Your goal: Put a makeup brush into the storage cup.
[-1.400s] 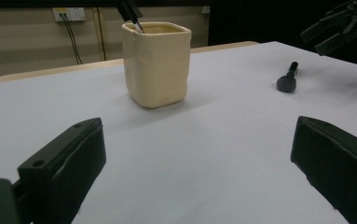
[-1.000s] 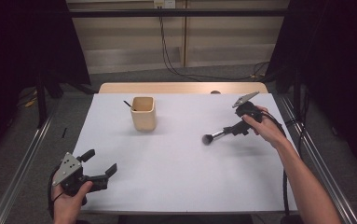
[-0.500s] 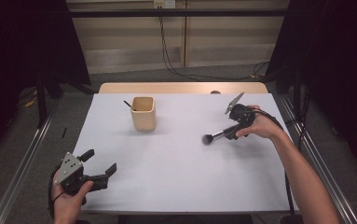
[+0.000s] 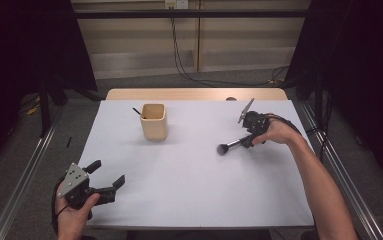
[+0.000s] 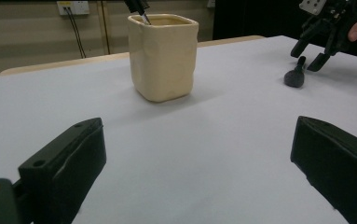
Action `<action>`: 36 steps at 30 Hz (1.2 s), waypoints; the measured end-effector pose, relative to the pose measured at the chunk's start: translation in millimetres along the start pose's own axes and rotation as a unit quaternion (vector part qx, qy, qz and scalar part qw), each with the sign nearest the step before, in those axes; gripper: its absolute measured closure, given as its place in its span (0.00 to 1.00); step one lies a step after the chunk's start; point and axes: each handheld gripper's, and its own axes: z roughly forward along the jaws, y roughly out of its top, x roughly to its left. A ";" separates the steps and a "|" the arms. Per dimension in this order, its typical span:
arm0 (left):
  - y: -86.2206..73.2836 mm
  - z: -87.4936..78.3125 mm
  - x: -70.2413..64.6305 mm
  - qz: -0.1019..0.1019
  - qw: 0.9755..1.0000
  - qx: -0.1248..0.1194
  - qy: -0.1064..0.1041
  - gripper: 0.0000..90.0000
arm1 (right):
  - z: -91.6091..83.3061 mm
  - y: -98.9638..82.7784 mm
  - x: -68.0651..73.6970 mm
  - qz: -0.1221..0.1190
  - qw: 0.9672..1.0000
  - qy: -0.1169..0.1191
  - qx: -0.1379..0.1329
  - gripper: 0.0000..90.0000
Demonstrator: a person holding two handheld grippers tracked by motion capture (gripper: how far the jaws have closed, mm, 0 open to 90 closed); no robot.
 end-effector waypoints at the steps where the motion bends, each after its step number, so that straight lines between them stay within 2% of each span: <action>1: 0.0 0.3 -0.2 -0.002 1.000 -0.002 0.000 0.04 | 0.1 0.4 -0.2 -0.002 1.000 -0.001 0.004 0.35; 7: -0.2 -0.5 -0.1 -0.002 1.000 -0.002 0.003 0.04 | 3.6 -1.2 0.2 -0.003 1.000 0.010 0.013 0.46; 12: -0.1 -0.1 0.3 0.001 1.000 0.000 0.002 0.04 | 3.4 -1.4 0.9 -0.008 0.999 0.032 0.014 0.62; 13: -0.1 0.0 0.2 0.002 1.000 0.001 0.002 0.04 | 3.3 -1.6 0.5 -0.003 0.999 0.039 0.015 0.65; 17: -0.8 1.0 0.3 0.002 1.000 0.003 0.001 0.04 | 3.2 1.0 1.9 0.002 0.999 0.045 0.026 0.71; 20: -0.5 0.3 0.6 0.006 1.000 0.005 0.001 0.04 | 3.0 1.9 3.2 -0.003 0.998 0.048 0.028 0.77; 27: -0.5 1.1 1.4 0.004 1.000 0.006 0.002 0.04 | 2.3 0.6 5.5 -0.010 0.998 0.053 0.022 0.84; 36: -0.6 2.4 2.1 0.005 1.000 0.008 0.001 0.04 | 1.4 -3.0 6.2 0.013 0.999 0.048 0.010 0.84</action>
